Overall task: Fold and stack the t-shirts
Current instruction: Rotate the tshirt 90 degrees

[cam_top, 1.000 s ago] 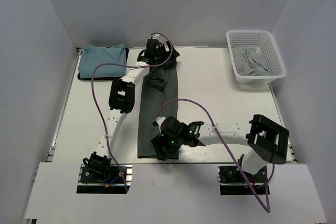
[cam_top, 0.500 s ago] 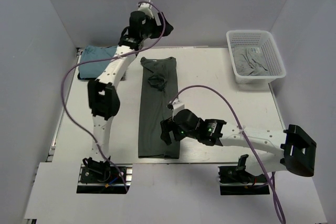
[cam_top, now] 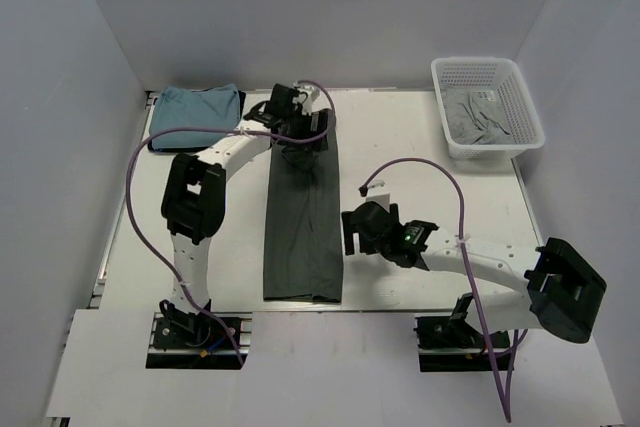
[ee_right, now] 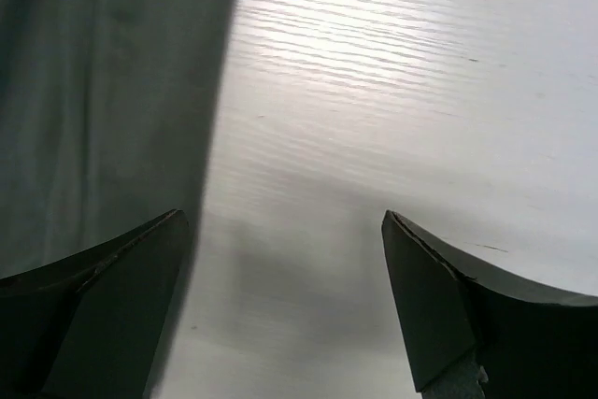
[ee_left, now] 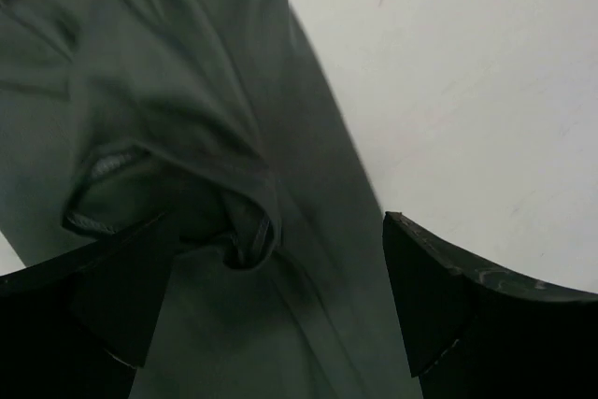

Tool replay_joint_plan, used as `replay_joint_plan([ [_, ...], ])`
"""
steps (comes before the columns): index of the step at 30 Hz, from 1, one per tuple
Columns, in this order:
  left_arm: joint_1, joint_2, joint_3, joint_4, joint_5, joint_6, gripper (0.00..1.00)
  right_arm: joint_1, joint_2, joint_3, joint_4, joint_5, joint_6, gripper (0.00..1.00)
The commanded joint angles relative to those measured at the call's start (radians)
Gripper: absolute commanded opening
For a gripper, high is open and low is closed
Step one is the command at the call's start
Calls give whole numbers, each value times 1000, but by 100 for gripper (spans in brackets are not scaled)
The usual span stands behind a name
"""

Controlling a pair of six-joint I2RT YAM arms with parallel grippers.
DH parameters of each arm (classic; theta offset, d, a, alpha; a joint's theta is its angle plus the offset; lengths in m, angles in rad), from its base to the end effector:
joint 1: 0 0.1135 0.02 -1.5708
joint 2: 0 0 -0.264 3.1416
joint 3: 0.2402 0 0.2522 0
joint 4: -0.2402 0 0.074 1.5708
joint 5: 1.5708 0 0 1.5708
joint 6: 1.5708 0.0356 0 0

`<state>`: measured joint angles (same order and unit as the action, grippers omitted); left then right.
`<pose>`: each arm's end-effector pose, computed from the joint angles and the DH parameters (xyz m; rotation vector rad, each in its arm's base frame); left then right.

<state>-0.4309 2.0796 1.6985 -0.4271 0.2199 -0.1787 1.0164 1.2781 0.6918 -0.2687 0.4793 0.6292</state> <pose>0.4269 -0.2048 0.2300 0.4110 2.3894 -0.5465 0.1458 0.2042 0.2010 -0.2370 2.3052 0.2492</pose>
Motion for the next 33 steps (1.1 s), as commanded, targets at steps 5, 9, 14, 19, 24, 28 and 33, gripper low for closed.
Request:
replay_joint_plan([
  [5,-49,-10,-44,-16,-146,32,100,-87,18,-17,22,-4,10,90],
  [9,-60,63,32,-64,-240,-8,89,-104,18,-24,48,-54,1,90],
  [14,-60,114,72,-39,-272,-30,77,-128,15,-38,62,-88,-8,90],
  [19,-60,132,104,-67,-312,-54,53,-140,18,-48,75,-116,-14,90],
  [24,-31,73,24,-12,-298,-100,41,-144,27,-57,97,-156,-23,90],
  [28,-31,45,-31,11,-307,-114,39,-147,40,-52,95,-168,-36,90],
  [33,-12,25,-60,40,-341,-133,35,-147,41,-54,108,-180,-42,90],
])
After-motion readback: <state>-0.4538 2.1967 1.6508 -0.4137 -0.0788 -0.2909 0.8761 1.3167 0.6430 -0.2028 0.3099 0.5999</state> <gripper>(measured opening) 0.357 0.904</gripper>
